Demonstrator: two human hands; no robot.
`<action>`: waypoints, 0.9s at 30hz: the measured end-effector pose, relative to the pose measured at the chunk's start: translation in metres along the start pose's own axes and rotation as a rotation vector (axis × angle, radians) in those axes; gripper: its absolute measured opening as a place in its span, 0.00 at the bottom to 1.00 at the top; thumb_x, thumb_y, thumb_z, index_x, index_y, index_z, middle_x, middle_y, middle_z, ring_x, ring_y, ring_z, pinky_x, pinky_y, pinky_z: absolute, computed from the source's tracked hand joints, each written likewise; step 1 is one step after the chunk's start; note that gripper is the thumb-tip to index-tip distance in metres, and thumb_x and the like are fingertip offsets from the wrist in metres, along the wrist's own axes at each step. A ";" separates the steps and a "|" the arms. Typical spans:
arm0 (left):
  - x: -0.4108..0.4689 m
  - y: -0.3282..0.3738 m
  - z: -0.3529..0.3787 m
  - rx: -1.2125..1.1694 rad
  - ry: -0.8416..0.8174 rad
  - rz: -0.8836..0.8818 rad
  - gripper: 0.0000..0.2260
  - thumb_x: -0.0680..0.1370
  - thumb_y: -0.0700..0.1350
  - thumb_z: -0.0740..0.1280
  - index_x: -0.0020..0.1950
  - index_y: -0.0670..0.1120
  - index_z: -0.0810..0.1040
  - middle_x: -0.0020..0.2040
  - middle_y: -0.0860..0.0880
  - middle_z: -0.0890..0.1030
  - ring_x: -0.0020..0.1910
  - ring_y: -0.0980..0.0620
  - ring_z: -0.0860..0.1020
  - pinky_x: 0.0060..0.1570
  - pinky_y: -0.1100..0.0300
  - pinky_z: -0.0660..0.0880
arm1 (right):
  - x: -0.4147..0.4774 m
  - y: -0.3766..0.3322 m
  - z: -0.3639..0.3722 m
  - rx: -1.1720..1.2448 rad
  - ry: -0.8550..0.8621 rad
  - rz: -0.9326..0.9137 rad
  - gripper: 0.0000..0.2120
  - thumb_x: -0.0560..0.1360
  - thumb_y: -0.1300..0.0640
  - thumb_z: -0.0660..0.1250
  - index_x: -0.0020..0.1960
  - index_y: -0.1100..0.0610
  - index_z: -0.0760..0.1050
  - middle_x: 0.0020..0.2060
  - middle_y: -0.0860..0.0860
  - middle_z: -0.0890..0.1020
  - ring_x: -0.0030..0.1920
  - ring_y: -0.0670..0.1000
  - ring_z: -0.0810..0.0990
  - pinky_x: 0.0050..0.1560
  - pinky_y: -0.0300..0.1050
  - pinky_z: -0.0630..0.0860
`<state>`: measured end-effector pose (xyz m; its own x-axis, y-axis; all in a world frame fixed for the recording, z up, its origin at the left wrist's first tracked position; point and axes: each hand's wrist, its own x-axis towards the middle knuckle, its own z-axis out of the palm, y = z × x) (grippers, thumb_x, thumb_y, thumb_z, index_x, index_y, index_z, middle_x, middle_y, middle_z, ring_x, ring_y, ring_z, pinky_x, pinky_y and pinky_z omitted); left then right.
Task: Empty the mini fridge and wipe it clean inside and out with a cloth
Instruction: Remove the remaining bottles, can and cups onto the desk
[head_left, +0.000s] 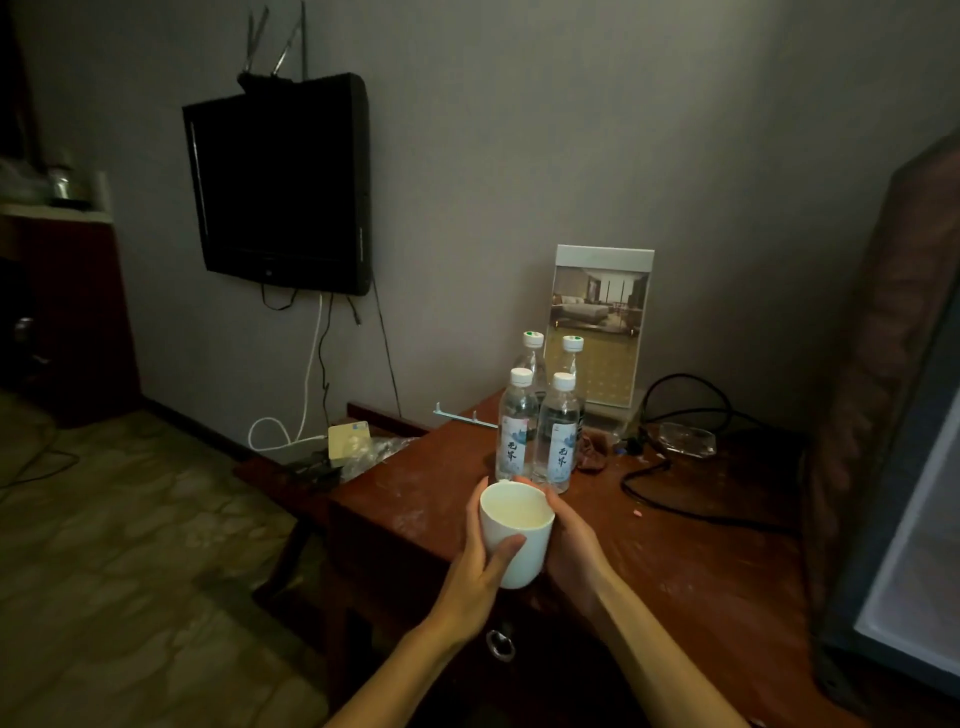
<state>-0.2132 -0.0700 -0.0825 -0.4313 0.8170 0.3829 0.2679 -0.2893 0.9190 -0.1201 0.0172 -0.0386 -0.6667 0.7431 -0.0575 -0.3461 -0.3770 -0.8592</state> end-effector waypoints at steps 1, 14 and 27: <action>0.001 -0.002 -0.001 -0.002 0.000 -0.004 0.37 0.69 0.66 0.65 0.73 0.63 0.51 0.67 0.66 0.65 0.61 0.74 0.69 0.52 0.74 0.70 | 0.001 0.002 -0.002 -0.018 -0.007 -0.007 0.14 0.76 0.54 0.61 0.54 0.58 0.81 0.53 0.56 0.84 0.54 0.55 0.81 0.55 0.51 0.76; 0.007 -0.009 -0.019 0.164 -0.131 -0.032 0.47 0.70 0.55 0.76 0.76 0.63 0.43 0.70 0.63 0.65 0.65 0.65 0.70 0.59 0.68 0.72 | 0.004 0.028 -0.017 -0.174 -0.119 -0.092 0.29 0.70 0.44 0.73 0.67 0.55 0.73 0.60 0.54 0.81 0.61 0.55 0.79 0.61 0.54 0.75; 0.021 -0.021 -0.031 0.129 -0.076 -0.114 0.39 0.64 0.50 0.81 0.70 0.57 0.65 0.65 0.57 0.76 0.60 0.61 0.77 0.55 0.62 0.77 | 0.014 0.028 -0.028 -0.542 -0.099 -0.283 0.34 0.59 0.57 0.80 0.63 0.48 0.74 0.56 0.46 0.83 0.56 0.46 0.81 0.52 0.42 0.79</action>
<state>-0.2549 -0.0624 -0.0912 -0.4000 0.8776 0.2642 0.3317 -0.1301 0.9344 -0.1210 0.0326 -0.0777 -0.6654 0.7083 0.2359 -0.1515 0.1814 -0.9717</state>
